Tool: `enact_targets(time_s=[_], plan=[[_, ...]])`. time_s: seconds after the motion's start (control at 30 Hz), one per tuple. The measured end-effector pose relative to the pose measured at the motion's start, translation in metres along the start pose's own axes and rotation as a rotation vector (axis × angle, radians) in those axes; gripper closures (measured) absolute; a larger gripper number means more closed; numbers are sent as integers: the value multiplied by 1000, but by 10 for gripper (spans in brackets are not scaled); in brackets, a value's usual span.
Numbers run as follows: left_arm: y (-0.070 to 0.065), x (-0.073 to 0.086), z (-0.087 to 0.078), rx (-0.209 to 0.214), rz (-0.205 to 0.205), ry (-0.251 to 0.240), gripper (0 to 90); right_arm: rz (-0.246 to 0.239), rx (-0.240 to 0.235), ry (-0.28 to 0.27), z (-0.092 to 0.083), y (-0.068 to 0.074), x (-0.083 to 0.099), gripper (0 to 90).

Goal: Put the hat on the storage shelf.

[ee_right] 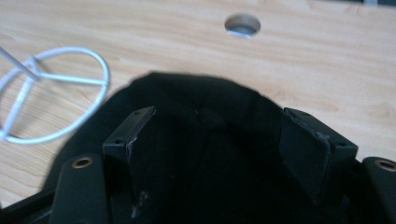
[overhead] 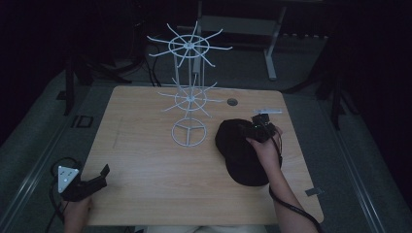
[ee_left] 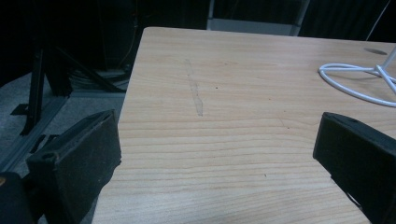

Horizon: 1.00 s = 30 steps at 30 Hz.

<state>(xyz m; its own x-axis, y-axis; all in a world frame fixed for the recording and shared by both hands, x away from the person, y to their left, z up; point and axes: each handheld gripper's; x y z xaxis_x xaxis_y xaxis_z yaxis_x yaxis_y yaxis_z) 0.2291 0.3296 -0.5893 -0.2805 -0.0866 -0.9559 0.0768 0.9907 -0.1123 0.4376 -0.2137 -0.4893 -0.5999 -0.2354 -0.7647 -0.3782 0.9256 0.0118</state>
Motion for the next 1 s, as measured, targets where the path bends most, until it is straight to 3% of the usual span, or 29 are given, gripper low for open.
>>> enact_targets(time_s=[0.13, 0.3, 0.33, 0.37, 0.47, 0.5, 0.53, 0.63, 1.0], plan=[[0, 0, 0, -3, -1, 0, 15, -7, 21, 74, 12, -1, 5, 315], [0, 0, 0, -3, -4, 1, 14, -24, 15, 143, 21, 0, 9, 376], [0, 0, 0, -2, -3, 2, 14, -63, 14, 166, 23, 2, 10, 457], [0, 0, 0, -3, -3, 2, 14, -63, 14, 166, 23, 2, 10, 457], [0, 0, 0, -3, -3, 2, 14, -103, -3, 189, 24, 6, 11, 631], [0, 0, 0, -2, -3, 3, 15, -108, -16, 198, 25, 6, 13, 762], [0, 0, 0, -2, -3, 3, 15, -108, -16, 198, 25, 6, 13, 762], [0, 0, 0, -3, -5, 3, 15, -108, -12, 126, 17, 7, 17, 823], [0, 0, 1, -4, -6, 4, 14, -110, -1, -43, -11, 5, 14, 837]])
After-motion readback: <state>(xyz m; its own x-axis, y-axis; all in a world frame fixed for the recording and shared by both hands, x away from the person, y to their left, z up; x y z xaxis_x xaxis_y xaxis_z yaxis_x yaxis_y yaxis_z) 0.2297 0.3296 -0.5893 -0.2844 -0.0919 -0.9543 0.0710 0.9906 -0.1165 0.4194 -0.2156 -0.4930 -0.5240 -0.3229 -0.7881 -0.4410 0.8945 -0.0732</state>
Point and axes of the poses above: each handheld gripper's, and its own axes: z roughly forward along the jaws, x roughly out of its underside, y roughly to its left, and after that the axes turned 1 degree about -z, right-handed
